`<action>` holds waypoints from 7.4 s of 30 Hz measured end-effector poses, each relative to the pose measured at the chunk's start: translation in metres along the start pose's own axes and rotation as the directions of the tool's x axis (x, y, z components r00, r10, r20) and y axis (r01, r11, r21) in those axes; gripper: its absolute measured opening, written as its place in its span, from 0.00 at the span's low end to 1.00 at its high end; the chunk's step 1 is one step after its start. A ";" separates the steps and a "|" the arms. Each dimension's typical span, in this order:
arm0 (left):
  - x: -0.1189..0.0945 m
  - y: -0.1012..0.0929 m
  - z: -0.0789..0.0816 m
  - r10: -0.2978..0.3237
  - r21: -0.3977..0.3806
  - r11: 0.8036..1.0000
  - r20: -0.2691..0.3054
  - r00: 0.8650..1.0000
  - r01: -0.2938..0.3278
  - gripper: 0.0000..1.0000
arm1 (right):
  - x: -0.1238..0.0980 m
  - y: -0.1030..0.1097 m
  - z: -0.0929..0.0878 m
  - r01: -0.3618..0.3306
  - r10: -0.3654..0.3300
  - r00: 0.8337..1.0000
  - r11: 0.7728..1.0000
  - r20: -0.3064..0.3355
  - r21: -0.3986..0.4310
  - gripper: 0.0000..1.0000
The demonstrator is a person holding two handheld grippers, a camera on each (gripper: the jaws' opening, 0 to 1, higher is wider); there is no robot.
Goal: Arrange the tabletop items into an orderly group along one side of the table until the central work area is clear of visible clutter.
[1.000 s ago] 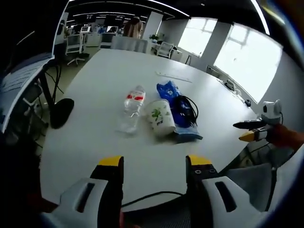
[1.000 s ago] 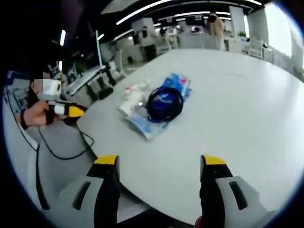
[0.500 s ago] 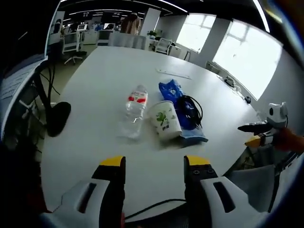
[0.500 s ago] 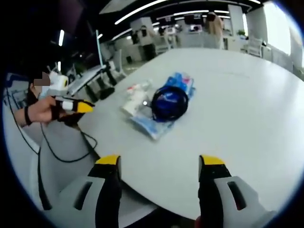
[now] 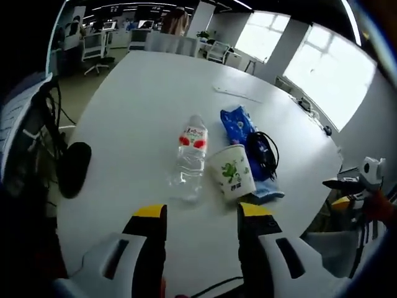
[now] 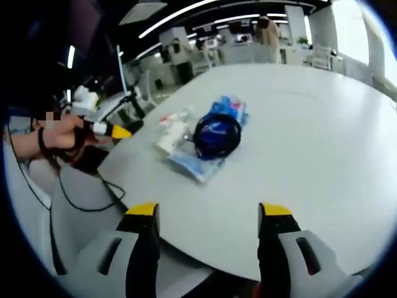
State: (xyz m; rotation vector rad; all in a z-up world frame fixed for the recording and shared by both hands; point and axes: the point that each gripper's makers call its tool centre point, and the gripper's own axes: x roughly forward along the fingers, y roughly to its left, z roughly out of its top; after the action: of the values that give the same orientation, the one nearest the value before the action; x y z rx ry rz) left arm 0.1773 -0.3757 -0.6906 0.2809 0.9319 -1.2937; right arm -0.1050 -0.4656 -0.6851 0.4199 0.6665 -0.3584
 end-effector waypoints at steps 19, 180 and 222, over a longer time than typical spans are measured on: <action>0.047 0.004 0.053 -0.002 0.022 1.000 -0.089 0.996 0.004 0.44 | -0.001 -0.004 0.002 0.010 -0.010 1.000 1.000 0.000 0.018 0.61; 0.048 0.025 0.082 0.283 0.113 0.946 0.162 0.945 -0.303 0.37 | 0.003 -0.004 0.011 -0.045 0.042 0.998 0.997 0.053 0.068 0.51; 0.078 0.035 0.123 0.266 -0.087 0.963 0.169 0.949 -0.254 0.39 | -0.003 -0.017 0.006 -0.025 0.021 0.999 0.995 0.044 0.093 0.52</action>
State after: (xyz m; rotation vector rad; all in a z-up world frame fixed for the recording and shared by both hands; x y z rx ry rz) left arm 0.2602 -0.4996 -0.6815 0.2244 0.7533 -1.0257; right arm -0.1117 -0.4830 -0.6837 0.5073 0.6044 -0.3763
